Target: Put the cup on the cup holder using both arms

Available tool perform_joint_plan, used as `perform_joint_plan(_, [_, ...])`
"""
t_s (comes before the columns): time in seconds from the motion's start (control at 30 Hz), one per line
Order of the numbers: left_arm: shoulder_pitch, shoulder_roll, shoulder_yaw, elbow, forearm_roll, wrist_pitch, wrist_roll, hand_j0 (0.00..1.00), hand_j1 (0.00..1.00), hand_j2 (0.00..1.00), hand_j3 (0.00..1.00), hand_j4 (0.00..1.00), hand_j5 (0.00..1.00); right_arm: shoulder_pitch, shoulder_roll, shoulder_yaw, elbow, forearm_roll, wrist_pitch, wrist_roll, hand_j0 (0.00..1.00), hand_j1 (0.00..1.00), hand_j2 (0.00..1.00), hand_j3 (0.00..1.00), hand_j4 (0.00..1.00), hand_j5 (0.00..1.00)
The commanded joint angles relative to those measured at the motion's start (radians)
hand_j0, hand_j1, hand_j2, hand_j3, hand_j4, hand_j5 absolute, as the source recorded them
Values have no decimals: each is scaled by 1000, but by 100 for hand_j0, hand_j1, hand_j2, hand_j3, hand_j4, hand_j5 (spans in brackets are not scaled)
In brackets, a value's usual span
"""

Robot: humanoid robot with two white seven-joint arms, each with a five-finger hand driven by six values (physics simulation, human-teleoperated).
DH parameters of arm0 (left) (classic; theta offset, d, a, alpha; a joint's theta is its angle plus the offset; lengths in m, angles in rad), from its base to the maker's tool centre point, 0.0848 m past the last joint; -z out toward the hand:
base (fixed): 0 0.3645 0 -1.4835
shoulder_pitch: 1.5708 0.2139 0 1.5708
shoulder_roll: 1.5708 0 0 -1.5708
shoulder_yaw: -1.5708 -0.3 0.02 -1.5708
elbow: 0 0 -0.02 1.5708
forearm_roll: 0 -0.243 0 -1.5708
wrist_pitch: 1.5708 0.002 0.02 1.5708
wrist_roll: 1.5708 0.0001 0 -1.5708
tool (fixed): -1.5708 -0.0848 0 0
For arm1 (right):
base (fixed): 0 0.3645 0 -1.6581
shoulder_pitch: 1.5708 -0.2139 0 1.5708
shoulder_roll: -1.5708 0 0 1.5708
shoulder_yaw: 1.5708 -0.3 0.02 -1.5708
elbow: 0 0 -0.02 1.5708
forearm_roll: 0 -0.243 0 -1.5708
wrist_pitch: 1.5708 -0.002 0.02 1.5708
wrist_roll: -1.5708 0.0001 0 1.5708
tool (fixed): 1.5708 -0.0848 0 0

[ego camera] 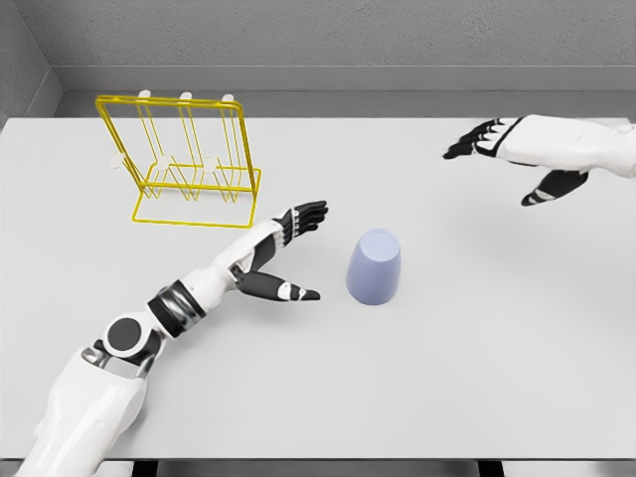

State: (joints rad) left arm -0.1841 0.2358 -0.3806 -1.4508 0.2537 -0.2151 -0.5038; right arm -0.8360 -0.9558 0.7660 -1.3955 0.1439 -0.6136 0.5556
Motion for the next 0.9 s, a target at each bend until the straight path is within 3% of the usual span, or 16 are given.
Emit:
perform_joint_plan(0.0, [0, -4, 0, 0, -62, -41, 1, 100, 100, 100, 100, 100, 100, 0, 0, -2, 47, -6, 3, 0, 100, 100, 100, 100, 100, 100])
perform_joint_plan(0.17, [-6, -35, -3, 35, -68, -49, 1, 100, 100, 100, 100, 100, 100, 3, 0, -5, 72, -9, 3, 0, 100, 100, 100, 100, 100, 100])
perform_joint_plan(0.23, [-8, -61, -11, 35, -67, -50, 1, 100, 100, 100, 100, 100, 100, 3, 8, -7, 119, -9, 3, 0, 100, 100, 100, 100, 100, 100])
perform_joint_plan(0.37, [-34, -87, -11, 53, -67, -38, -1, 100, 100, 100, 100, 100, 100, 0, 19, -7, 119, -7, 3, 0, 100, 100, 100, 100, 100, 100])
perform_joint_plan(0.53, [-34, -99, -15, 67, -59, -38, -10, 100, 100, 100, 100, 100, 100, 0, 42, -8, 119, -7, 3, 0, 100, 100, 100, 100, 100, 100])
perform_joint_plan(0.57, [-34, -101, -15, 67, -59, -38, -45, 100, 100, 100, 100, 100, 100, 0, 51, -8, 119, -7, 3, 0, 100, 100, 100, 100, 100, 100])
perform_joint_plan(0.87, [-37, -121, -17, 90, -62, -29, -47, 100, 100, 100, 100, 100, 100, -3, 78, -10, 121, -7, 3, 0, 100, 100, 100, 100, 100, 100])
